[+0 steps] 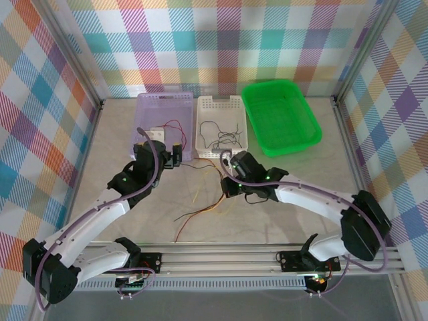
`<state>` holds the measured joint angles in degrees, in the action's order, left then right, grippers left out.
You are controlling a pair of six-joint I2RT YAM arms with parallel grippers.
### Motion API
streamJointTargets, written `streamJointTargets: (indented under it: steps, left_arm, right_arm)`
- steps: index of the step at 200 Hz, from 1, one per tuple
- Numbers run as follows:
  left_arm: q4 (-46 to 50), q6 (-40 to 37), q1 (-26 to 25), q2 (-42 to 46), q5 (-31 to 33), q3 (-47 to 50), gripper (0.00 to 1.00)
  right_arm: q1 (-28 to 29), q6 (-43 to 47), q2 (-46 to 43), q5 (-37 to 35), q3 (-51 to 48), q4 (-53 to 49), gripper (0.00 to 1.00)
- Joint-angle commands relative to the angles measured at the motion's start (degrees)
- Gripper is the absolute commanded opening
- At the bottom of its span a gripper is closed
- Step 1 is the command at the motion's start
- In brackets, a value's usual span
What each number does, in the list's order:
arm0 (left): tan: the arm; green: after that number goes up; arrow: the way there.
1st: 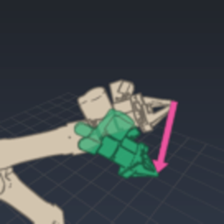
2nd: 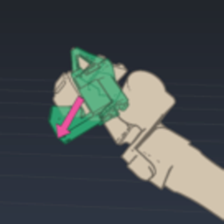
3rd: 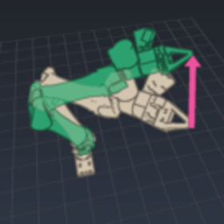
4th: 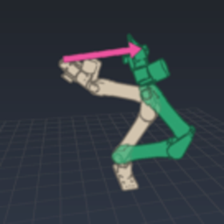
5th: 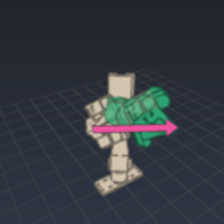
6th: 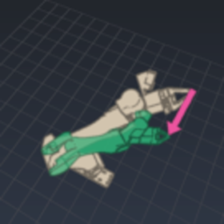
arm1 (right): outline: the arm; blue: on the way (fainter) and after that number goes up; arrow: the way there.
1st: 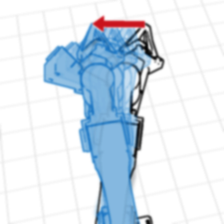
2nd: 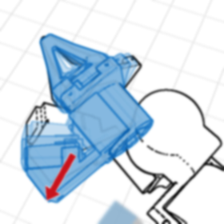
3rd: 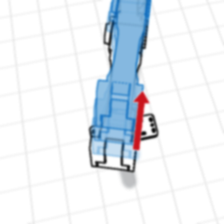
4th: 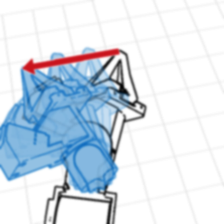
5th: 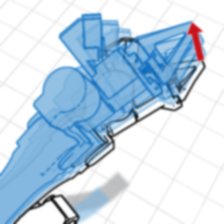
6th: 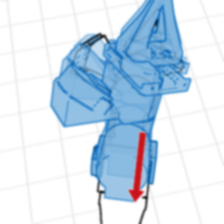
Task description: Untangle the cables
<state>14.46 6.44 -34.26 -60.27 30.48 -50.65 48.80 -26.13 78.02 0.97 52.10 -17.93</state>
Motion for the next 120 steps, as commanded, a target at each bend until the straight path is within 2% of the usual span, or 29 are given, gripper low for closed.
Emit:
streamJointTargets:
  steps: [1, 13, 56, 85, 120]
  left_arm:
    - [3.7, 0.7, -2.0, -1.7, -2.3, -3.8, 0.96]
    - [5.4, 2.3, -2.2, -2.6, -5.0, -6.0, 0.96]
    - [9.9, 6.9, -3.8, -6.7, -22.1, -12.7, 0.96]
    - [12.6, 9.9, -7.2, -8.8, -26.2, -15.9, 0.96]
    - [6.3, 17.1, -8.8, -5.4, -31.7, -10.5, 0.96]
  right_arm:
    - [0.2, 3.3, -5.6, -1.0, 0.3, -2.6, 0.00]
    - [0.1, 4.9, -8.9, -0.7, 0.5, -2.6, 0.00]
    - [-2.2, 8.3, -16.7, 1.1, 2.4, -4.5, 0.00]
    - [-3.9, 9.0, -18.6, 4.5, 3.1, -5.1, 0.00]
    - [-6.1, 9.1, -21.0, 7.2, 2.9, -4.7, 0.00]
